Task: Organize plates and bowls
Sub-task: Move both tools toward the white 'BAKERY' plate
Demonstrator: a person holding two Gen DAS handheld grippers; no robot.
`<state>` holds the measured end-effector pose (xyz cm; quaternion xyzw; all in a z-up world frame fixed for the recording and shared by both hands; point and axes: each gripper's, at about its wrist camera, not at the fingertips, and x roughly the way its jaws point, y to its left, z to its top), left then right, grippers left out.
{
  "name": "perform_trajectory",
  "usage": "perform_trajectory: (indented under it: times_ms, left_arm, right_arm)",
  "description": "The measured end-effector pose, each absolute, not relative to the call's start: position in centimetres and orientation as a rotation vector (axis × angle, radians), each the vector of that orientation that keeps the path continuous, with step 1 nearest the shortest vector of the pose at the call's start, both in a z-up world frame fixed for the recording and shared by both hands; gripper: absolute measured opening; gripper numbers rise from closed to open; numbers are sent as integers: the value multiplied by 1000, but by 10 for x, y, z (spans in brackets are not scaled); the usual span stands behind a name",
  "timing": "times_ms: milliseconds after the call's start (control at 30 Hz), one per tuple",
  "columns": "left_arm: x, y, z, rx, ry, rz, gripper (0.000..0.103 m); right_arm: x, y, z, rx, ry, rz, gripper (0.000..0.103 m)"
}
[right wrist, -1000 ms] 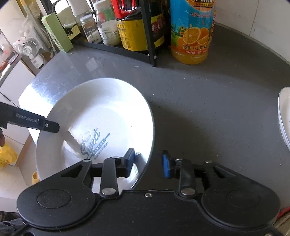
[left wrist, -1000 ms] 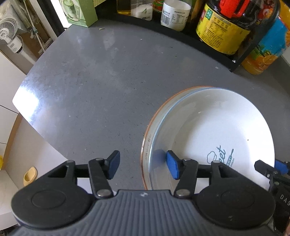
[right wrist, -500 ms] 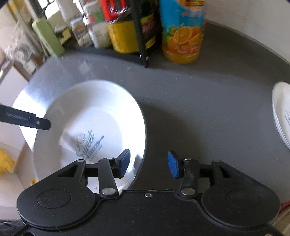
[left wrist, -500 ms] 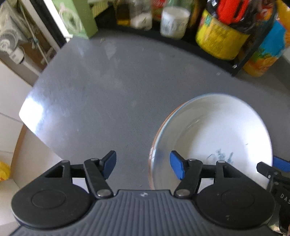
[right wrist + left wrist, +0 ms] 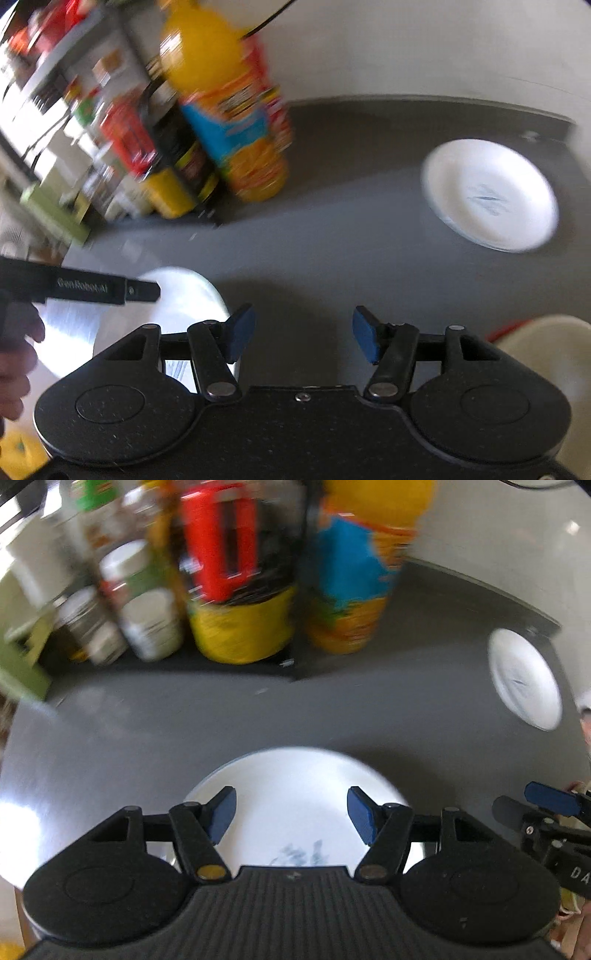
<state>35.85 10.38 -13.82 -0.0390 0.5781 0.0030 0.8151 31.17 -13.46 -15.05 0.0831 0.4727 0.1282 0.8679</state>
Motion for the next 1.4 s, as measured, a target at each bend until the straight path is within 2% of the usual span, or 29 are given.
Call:
perform_trajectory:
  times_ms: [533,1133,1400]
  left_arm:
    - [406,-3,-132,58,1214,-268,65]
    - [449,-102,-152,-36,1225,-142,65]
    - [470,-120,-167,-132,1213,-42,64]
  right_arm:
    - [292,-251,-134,352,864,-63,58]
    - [333,-373,-161,362,886,3,58]
    - [374,-393,-187,355,926,78,58]
